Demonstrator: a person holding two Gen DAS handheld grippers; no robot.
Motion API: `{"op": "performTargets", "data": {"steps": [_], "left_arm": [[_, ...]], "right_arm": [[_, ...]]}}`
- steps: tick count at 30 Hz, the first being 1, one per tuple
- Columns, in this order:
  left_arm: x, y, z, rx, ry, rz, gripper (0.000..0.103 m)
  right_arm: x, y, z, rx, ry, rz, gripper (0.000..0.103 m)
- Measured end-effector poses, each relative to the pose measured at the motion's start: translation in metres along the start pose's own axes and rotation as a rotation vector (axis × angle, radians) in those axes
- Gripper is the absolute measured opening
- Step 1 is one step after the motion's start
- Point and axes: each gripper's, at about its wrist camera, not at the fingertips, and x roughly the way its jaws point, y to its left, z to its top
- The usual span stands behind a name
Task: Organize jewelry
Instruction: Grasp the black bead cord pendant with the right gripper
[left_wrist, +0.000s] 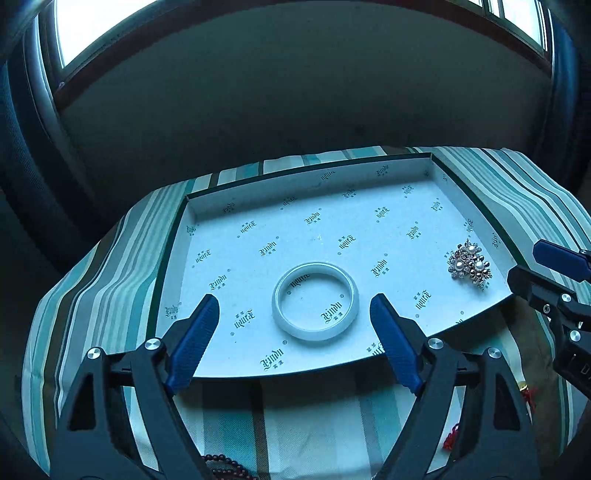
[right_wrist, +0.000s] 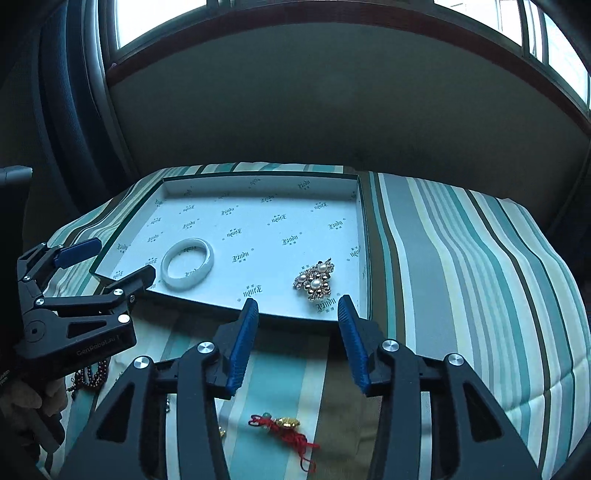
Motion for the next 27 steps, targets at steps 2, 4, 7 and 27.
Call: {"op": "performTargets", "data": {"steps": [2,4,7,27], "left_arm": [[-0.016,0.003,-0.009,0.004,-0.005,0.012,0.084],[-0.032,0.007,-0.022,-0.002,-0.005,0.018,0.084],[-0.051,0.013,-0.046,-0.003,0.011,0.029,0.084],[-0.106,0.036,-0.157,-0.006,0.110,0.137,0.084]], "right_arm": [[-0.009,0.007,-0.012,-0.002,0.021,0.002,0.045],[-0.017,0.015,-0.027,-0.008,0.046,0.003,0.045],[-0.030,0.027,-0.052,-0.026,0.085,0.006,0.045],[-0.051,0.078,-0.148,-0.112,0.252,0.042,0.034]]}}
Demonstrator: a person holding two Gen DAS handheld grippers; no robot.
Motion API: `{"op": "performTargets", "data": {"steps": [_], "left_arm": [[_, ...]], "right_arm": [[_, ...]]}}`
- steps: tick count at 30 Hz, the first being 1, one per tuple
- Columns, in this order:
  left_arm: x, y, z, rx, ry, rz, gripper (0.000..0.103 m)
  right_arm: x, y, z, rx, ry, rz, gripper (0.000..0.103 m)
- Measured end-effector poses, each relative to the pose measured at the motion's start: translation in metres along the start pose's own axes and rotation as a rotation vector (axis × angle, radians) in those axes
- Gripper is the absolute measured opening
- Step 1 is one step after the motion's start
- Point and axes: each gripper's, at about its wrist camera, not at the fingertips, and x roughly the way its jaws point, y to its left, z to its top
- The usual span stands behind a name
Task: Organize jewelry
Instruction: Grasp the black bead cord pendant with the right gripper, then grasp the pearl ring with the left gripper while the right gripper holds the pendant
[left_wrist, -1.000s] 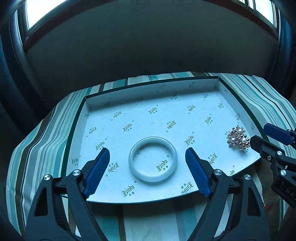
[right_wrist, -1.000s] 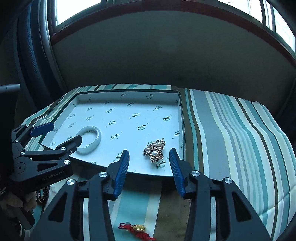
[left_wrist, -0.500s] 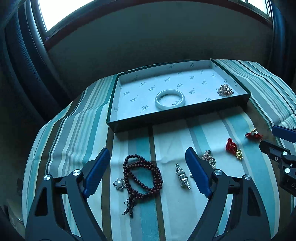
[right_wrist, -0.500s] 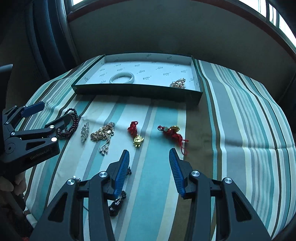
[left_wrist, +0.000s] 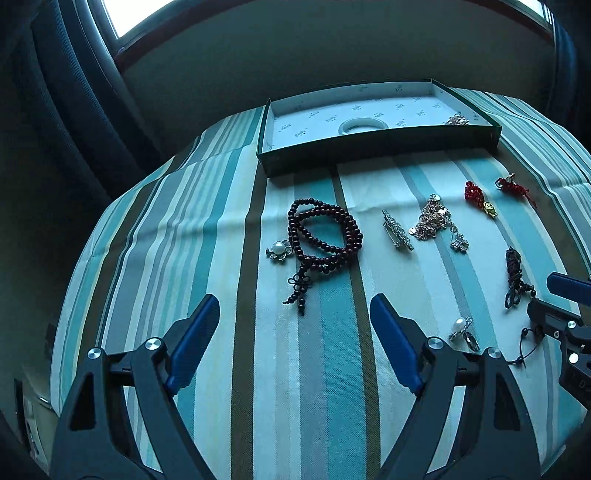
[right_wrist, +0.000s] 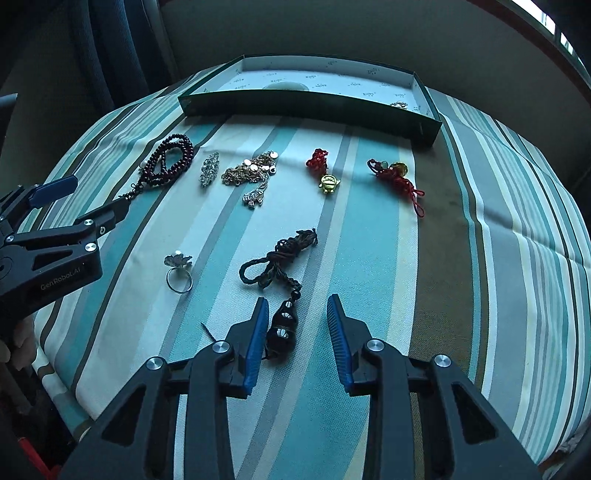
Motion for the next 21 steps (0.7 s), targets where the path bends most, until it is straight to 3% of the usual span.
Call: {"op": "performTargets", "data": {"steps": [6,21], "left_arm": [[0.000,0.002,-0.003,-0.002,-0.002,-0.001,0.084],[-0.001,-0.008,-0.005,0.018,0.006,-0.023,0.084]], "right_arm": [[0.001,-0.001,-0.002,-0.001,0.015,0.018,0.017],[-0.016,-0.022,0.002,-0.019,-0.025,-0.054,0.017]]}}
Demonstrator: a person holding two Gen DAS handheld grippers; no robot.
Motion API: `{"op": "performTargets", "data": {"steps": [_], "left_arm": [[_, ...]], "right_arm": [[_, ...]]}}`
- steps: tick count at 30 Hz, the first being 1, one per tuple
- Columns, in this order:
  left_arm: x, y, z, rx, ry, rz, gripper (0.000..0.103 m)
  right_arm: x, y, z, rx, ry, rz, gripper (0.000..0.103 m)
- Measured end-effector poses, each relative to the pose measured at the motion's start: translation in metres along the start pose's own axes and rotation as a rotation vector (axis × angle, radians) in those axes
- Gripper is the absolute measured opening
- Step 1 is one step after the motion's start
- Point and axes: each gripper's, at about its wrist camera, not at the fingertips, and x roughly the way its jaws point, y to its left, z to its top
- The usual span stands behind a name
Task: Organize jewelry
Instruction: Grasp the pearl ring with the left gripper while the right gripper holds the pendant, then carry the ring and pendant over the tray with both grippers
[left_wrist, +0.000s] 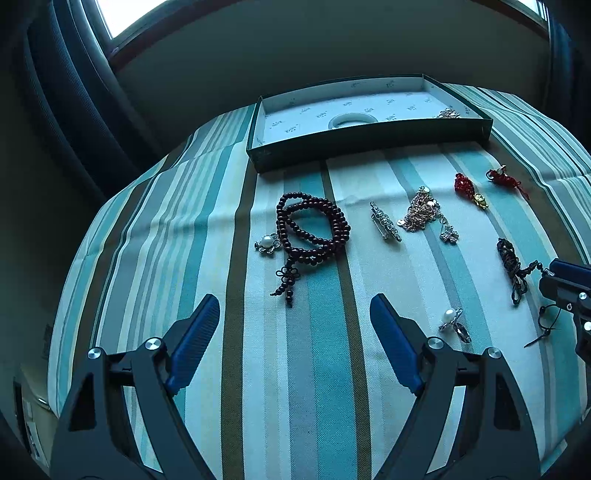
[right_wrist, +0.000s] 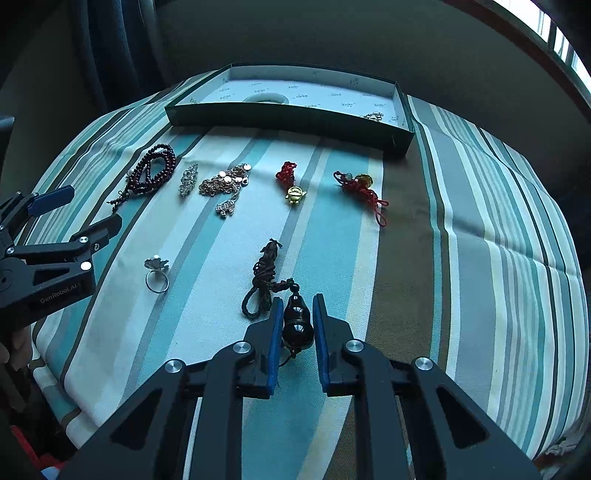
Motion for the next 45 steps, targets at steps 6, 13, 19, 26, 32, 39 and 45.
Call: {"op": "performTargets", "data": {"steps": [6,13,19,26,32,39,45], "left_arm": [[-0.008,-0.017,0.002,0.021,-0.004,-0.037,0.084],[-0.019,-0.040,0.009,0.035,-0.015,-0.090,0.084],[-0.011,-0.063,0.006,0.083,0.022,-0.092,0.071],[0.002,-0.069,-0.001,0.096,0.079,-0.110,0.049],[0.004,-0.065,-0.001,0.072,0.078,-0.193,0.024],[0.004,-0.064,-0.003,0.061,0.074,-0.231,0.017],[0.002,-0.064,-0.004,0.069,0.071,-0.219,0.017]], "right_arm": [[-0.007,-0.018,-0.002,-0.023,-0.010,-0.018,0.017],[-0.011,-0.034,-0.006,-0.013,-0.023,0.011,0.017],[-0.008,-0.037,-0.011,-0.016,-0.015,0.034,0.017],[-0.006,-0.042,-0.013,-0.003,-0.009,0.051,0.017],[-0.005,-0.041,-0.013,-0.005,-0.008,0.052,0.017],[-0.004,-0.040,-0.014,-0.008,-0.006,0.051,0.017],[-0.006,-0.041,-0.014,-0.003,-0.016,0.053,0.017]]}}
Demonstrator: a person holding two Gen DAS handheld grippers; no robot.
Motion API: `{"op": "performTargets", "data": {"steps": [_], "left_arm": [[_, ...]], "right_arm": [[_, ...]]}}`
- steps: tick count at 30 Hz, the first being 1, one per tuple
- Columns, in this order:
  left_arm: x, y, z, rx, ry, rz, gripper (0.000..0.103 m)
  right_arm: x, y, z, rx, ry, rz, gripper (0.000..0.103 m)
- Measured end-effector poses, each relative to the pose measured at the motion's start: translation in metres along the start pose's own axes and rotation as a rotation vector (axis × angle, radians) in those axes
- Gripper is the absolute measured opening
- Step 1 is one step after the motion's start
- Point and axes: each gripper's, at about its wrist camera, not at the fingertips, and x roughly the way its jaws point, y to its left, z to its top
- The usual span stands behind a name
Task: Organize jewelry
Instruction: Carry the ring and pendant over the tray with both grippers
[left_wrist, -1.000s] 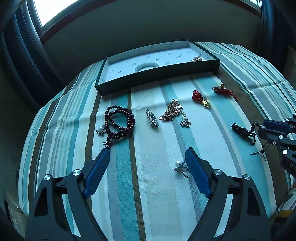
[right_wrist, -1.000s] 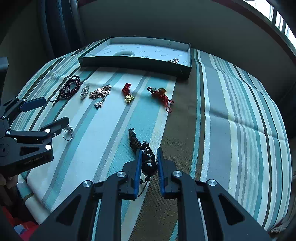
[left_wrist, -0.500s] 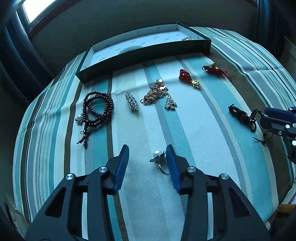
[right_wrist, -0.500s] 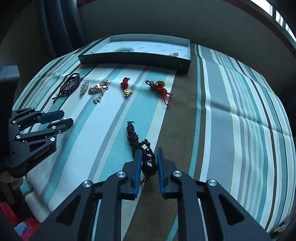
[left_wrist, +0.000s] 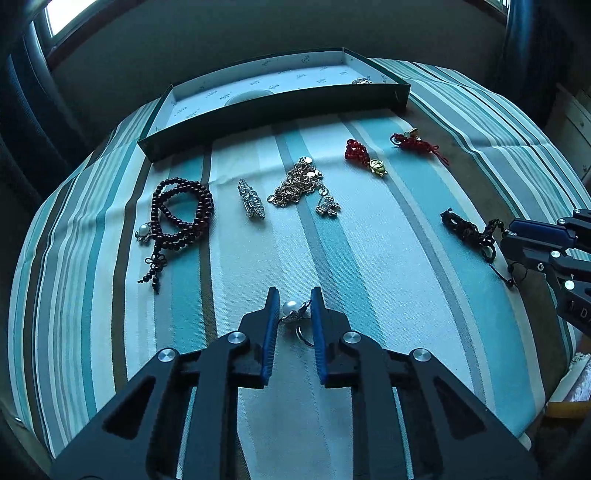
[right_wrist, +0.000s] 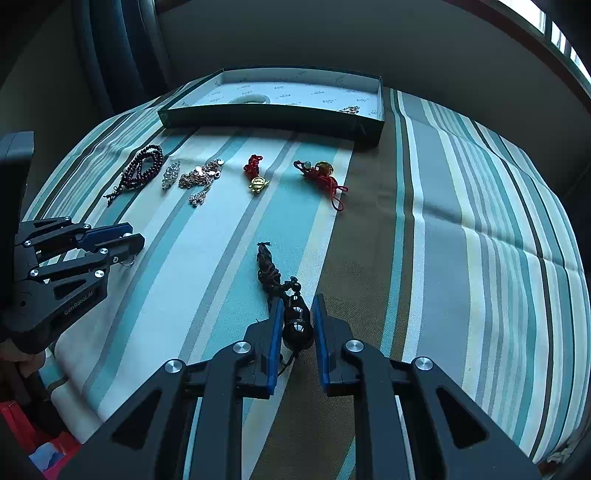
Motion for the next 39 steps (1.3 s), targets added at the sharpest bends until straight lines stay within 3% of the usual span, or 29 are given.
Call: {"op": "performTargets", "data": {"steps": [24,31,39], "left_arm": [[-0.024,0.027,0.023,-0.023,-0.101,0.038,0.014],[-0.031,0.041,0.048,-0.036,-0.155,0.050,0.014],[-0.025,0.059,0.093,-0.065,-0.208,0.043,0.014]], "right_arm": [[-0.032,0.010,0.031,0.034,-0.133,0.005,0.017],[-0.037,0.011,0.064,0.041,-0.198,0.015,0.017],[-0.030,0.014,0.124,0.033,-0.295,0.026,0.017]]}}
